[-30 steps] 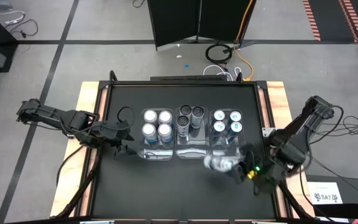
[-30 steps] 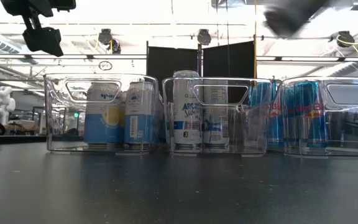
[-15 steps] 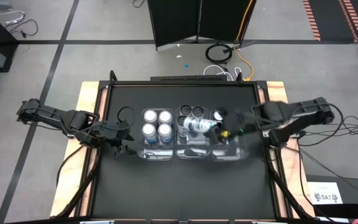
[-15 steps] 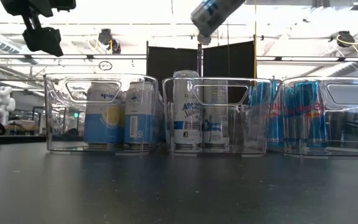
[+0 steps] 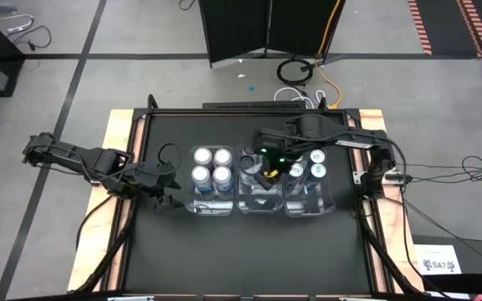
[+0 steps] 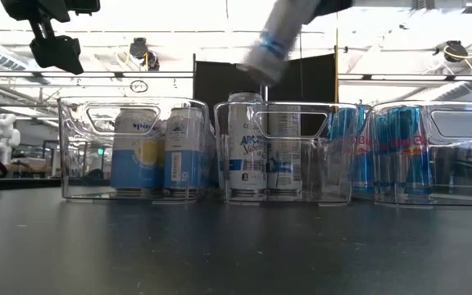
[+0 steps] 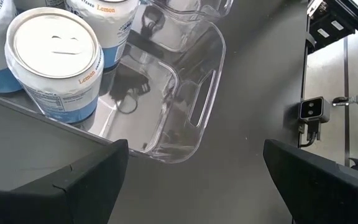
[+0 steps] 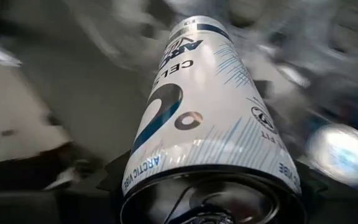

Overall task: Sort soda cans
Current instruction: Put the white-blue soda can into the center transparent bin, then return to Home Position

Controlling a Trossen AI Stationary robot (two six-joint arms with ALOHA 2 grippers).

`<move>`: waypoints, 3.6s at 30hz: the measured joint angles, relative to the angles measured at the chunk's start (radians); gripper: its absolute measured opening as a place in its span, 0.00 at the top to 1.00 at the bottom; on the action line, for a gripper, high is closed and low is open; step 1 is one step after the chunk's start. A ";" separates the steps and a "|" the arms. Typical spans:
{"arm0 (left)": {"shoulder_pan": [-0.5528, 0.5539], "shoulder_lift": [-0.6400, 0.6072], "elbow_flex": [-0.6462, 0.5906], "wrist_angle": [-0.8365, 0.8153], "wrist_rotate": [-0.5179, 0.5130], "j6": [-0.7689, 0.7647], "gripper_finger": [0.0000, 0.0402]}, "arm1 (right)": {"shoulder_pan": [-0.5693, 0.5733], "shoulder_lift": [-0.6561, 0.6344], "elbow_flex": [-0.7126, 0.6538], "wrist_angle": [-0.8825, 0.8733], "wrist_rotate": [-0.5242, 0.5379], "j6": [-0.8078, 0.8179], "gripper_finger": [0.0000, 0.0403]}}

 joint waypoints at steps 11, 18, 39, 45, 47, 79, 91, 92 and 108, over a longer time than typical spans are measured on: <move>0.000 0.000 0.000 -0.001 0.000 0.000 0.05 | -0.039 0.154 -0.009 0.006 -0.138 -0.154 0.40; 0.000 0.000 0.000 -0.001 0.000 0.000 0.05 | -0.066 0.179 -0.046 -0.001 -0.082 -0.160 0.40; 0.000 0.000 0.000 -0.001 0.000 0.000 0.05 | -0.176 0.175 -0.334 0.064 -0.028 -0.083 0.38; 0.000 0.000 0.000 -0.001 0.000 0.000 0.05 | -0.181 0.174 -0.334 0.129 0.036 -0.052 0.32; 0.000 0.000 0.000 -0.001 0.000 0.000 0.05 | -0.182 0.173 -0.334 0.136 0.039 -0.050 0.32; 0.000 0.000 0.000 -0.001 0.000 0.000 0.05 | -0.180 0.164 -0.323 0.151 0.043 -0.105 0.15; 0.003 0.000 0.000 -0.001 -0.085 0.138 0.05 | -0.087 0.161 0.024 -0.007 0.168 -0.122 0.12; -0.001 0.000 0.000 0.000 -0.135 0.192 0.05 | -0.068 0.156 0.052 -0.006 0.198 -0.126 0.12; -0.080 -0.549 -0.385 0.460 -0.254 0.496 0.05 | 0.218 0.044 0.099 -0.008 0.507 -0.126 0.12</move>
